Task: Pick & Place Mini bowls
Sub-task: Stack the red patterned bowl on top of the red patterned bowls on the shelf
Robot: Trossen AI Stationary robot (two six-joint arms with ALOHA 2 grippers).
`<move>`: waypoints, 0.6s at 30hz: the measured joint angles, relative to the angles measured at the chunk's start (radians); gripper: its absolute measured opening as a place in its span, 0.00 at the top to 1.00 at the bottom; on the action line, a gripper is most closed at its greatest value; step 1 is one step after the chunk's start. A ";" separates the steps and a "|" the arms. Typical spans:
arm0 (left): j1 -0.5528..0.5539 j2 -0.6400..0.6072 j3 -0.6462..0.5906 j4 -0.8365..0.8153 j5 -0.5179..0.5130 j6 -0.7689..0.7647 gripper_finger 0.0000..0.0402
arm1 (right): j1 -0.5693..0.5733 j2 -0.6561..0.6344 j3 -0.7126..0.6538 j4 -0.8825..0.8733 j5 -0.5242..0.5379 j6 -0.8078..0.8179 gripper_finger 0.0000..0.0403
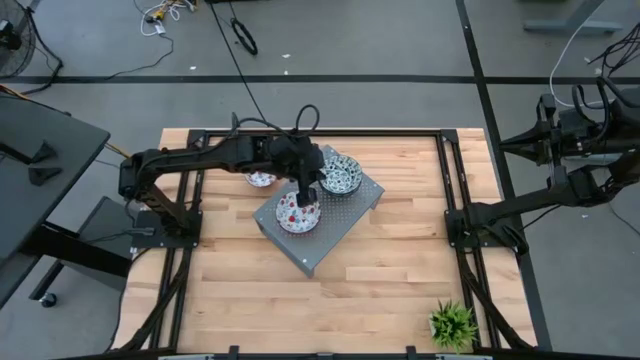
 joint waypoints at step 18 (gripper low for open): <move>0.003 -0.144 0.027 -0.132 -0.002 0.032 1.00 | 0.000 0.000 0.000 0.000 0.000 0.000 0.93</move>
